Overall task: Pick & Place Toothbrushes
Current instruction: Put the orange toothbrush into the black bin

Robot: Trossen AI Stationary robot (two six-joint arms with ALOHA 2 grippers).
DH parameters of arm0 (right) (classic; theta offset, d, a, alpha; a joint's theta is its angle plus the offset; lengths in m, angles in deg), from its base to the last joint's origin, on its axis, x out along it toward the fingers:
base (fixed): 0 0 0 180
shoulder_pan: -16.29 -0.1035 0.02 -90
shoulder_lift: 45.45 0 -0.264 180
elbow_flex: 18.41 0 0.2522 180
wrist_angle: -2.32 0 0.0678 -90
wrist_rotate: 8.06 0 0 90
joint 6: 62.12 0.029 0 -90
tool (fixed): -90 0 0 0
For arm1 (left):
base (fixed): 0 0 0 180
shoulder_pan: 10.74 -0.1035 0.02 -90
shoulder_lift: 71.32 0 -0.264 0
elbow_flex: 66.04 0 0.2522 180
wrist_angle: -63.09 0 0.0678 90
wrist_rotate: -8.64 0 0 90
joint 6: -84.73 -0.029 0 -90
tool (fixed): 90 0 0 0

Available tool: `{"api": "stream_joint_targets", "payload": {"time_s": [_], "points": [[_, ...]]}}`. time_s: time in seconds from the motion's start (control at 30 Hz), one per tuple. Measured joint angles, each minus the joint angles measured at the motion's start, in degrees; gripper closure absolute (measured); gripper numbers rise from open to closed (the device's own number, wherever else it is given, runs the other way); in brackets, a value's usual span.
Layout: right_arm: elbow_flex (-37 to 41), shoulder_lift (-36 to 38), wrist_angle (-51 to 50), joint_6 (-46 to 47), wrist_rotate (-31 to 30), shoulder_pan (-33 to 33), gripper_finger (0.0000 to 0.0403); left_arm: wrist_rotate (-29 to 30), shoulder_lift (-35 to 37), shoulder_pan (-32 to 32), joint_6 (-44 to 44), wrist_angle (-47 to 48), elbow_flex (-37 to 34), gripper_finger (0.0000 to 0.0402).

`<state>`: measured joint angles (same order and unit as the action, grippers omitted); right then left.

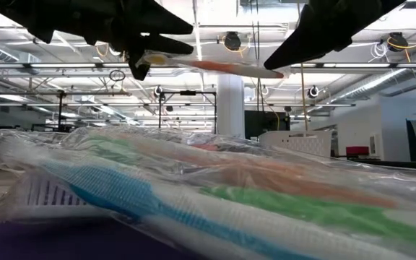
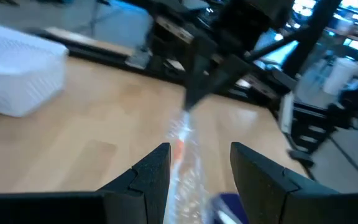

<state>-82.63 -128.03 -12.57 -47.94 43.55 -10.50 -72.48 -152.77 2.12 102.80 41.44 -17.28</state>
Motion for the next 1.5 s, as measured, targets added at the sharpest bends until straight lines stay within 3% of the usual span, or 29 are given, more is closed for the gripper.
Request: {"api": "stream_joint_targets", "payload": {"time_s": [0.47, 0.57, 0.77, 1.2, 1.5], "points": [[0.0, 0.0, 4.7, -4.6, 2.7, 1.8, 0.0403, -4.2, 0.0, -0.1, 6.5, 9.0, 0.0, 0.0235], [0.0, 0.0, 4.7, -4.6, 5.3, 2.5, 0.0403, -3.7, 0.0, -0.1, 6.7, 9.0, 0.0, 0.0268], [0.0, 0.0, 4.3, -4.5, 7.2, 2.8, 0.0403, -3.3, 0.0, -1.1, 6.2, 8.6, 0.0, 0.0388], [-0.1, 0.0, 0.4, -3.7, 11.4, 2.9, 0.0398, -1.8, 0.0, -2.3, 6.4, 8.7, 0.0, 0.04], [0.0, 0.0, -1.1, -2.9, 11.4, 3.5, 0.0331, 0.5, 0.0, -2.4, 6.4, 8.7, 0.0, 0.0401]]}}
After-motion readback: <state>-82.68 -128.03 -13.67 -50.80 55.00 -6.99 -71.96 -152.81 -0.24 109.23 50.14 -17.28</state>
